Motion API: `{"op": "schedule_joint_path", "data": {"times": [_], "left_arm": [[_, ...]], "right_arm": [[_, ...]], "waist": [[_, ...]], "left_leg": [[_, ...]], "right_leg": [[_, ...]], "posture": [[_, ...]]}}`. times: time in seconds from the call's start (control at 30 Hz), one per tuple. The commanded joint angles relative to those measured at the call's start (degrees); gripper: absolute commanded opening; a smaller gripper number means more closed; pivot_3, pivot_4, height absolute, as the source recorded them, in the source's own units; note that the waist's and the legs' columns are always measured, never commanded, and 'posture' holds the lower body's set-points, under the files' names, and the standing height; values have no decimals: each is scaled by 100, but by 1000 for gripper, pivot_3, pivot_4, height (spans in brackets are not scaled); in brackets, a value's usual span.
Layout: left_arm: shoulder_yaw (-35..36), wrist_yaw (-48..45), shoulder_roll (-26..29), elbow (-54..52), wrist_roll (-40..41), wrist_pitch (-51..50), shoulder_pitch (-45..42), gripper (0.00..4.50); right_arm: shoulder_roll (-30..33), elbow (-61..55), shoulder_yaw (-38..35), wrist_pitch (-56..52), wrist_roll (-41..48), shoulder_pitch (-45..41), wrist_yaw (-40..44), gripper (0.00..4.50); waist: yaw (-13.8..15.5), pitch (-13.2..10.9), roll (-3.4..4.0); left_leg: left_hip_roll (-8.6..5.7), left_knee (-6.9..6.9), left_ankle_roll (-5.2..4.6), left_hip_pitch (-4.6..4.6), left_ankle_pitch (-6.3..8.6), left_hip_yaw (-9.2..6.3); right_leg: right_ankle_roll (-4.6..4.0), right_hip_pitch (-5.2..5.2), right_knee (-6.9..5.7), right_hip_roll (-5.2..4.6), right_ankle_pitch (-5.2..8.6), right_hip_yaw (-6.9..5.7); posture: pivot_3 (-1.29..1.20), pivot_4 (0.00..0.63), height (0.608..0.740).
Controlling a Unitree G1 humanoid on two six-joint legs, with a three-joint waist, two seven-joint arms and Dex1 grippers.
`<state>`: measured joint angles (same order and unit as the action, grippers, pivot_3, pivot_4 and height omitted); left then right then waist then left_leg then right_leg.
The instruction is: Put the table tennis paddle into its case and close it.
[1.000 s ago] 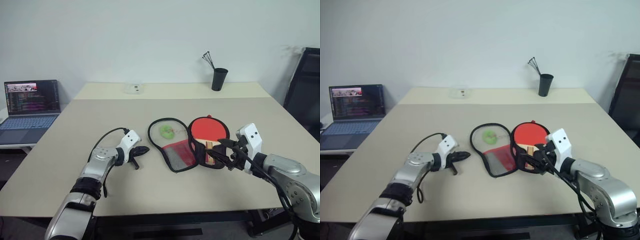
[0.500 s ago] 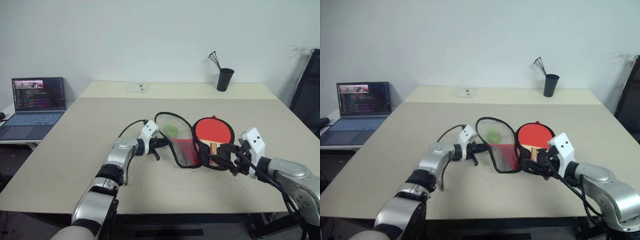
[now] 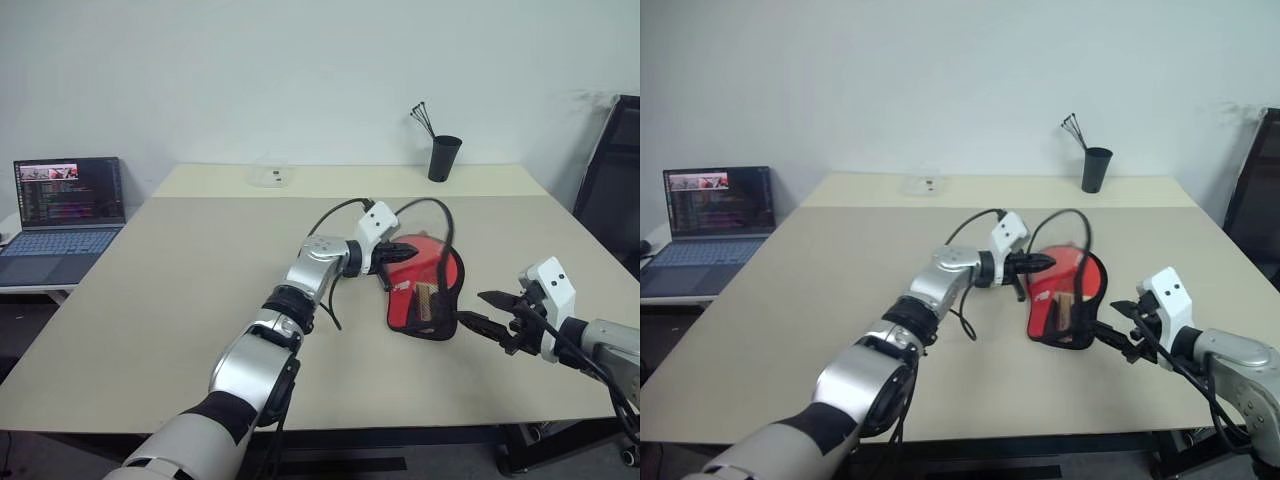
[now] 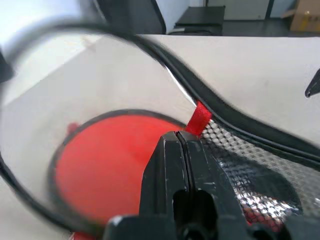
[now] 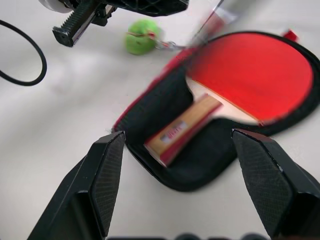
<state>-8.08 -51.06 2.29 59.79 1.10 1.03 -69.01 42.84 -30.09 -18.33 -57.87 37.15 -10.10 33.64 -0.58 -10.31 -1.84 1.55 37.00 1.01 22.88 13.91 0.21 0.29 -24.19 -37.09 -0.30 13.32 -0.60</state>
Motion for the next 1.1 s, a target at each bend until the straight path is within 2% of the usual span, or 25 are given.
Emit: {"op": "schedule_joint_path", "data": {"times": [0.03,0.23,0.33,0.37,0.5,0.63,0.8,1.1], "left_arm": [[49,247,-40,307,-125,348,-238,12],[177,245,244,273,-99,545,-106,12],[243,68,448,0,-16,522,71,0],[283,-106,548,-240,78,431,216,0],[346,-835,995,-1747,513,-221,1035,0],[444,-876,1303,-3070,822,-863,1539,0],[459,-776,1617,-4067,974,-1396,2016,0],[470,-595,1910,-4780,1096,-1822,2467,0]], "right_arm": [[32,16,-74,60,-47,-52,-147,3728],[-202,515,299,139,-362,-359,-589,3728],[-481,950,438,172,-493,-667,-810,4317],[-605,1172,509,186,-578,-838,-906,4489],[-1061,2388,666,425,-987,-1557,-1292,4489],[-1301,3598,682,831,-1218,-2069,-1264,4489],[-1349,4548,967,1196,-1535,-2367,-997,4489],[-1413,4752,1372,1151,-1733,-2413,-441,4489]], "waist": [[-11,0,0],[-24,0,0],[-42,1,2],[-40,2,5],[-103,2,8],[-73,2,9],[-43,4,13],[-93,5,14]], "left_leg": [[3,0,0,-4,0,-2],[6,1,0,-7,0,-1],[6,2,1,-8,0,-1],[6,1,1,-8,0,-1],[10,0,2,-10,-1,1],[11,3,2,-3,-2,-4],[5,5,2,-3,-1,-5],[8,9,2,-20,-2,-2]], "right_leg": [[0,-1,0,3,0,-1],[0,-2,-1,5,0,0],[0,-2,-1,4,0,0],[-1,-3,-3,4,-1,0],[-2,-5,-7,3,-1,8],[-21,-8,-8,2,-12,13],[-22,-4,-7,-5,-13,12],[-17,3,-24,-3,-10,15]], "posture": [[0,150,740],[0,150,740],[0,150,740],[0,150,740],[0,150,740],[0,150,740],[0,150,740],[0,150,740]]}}
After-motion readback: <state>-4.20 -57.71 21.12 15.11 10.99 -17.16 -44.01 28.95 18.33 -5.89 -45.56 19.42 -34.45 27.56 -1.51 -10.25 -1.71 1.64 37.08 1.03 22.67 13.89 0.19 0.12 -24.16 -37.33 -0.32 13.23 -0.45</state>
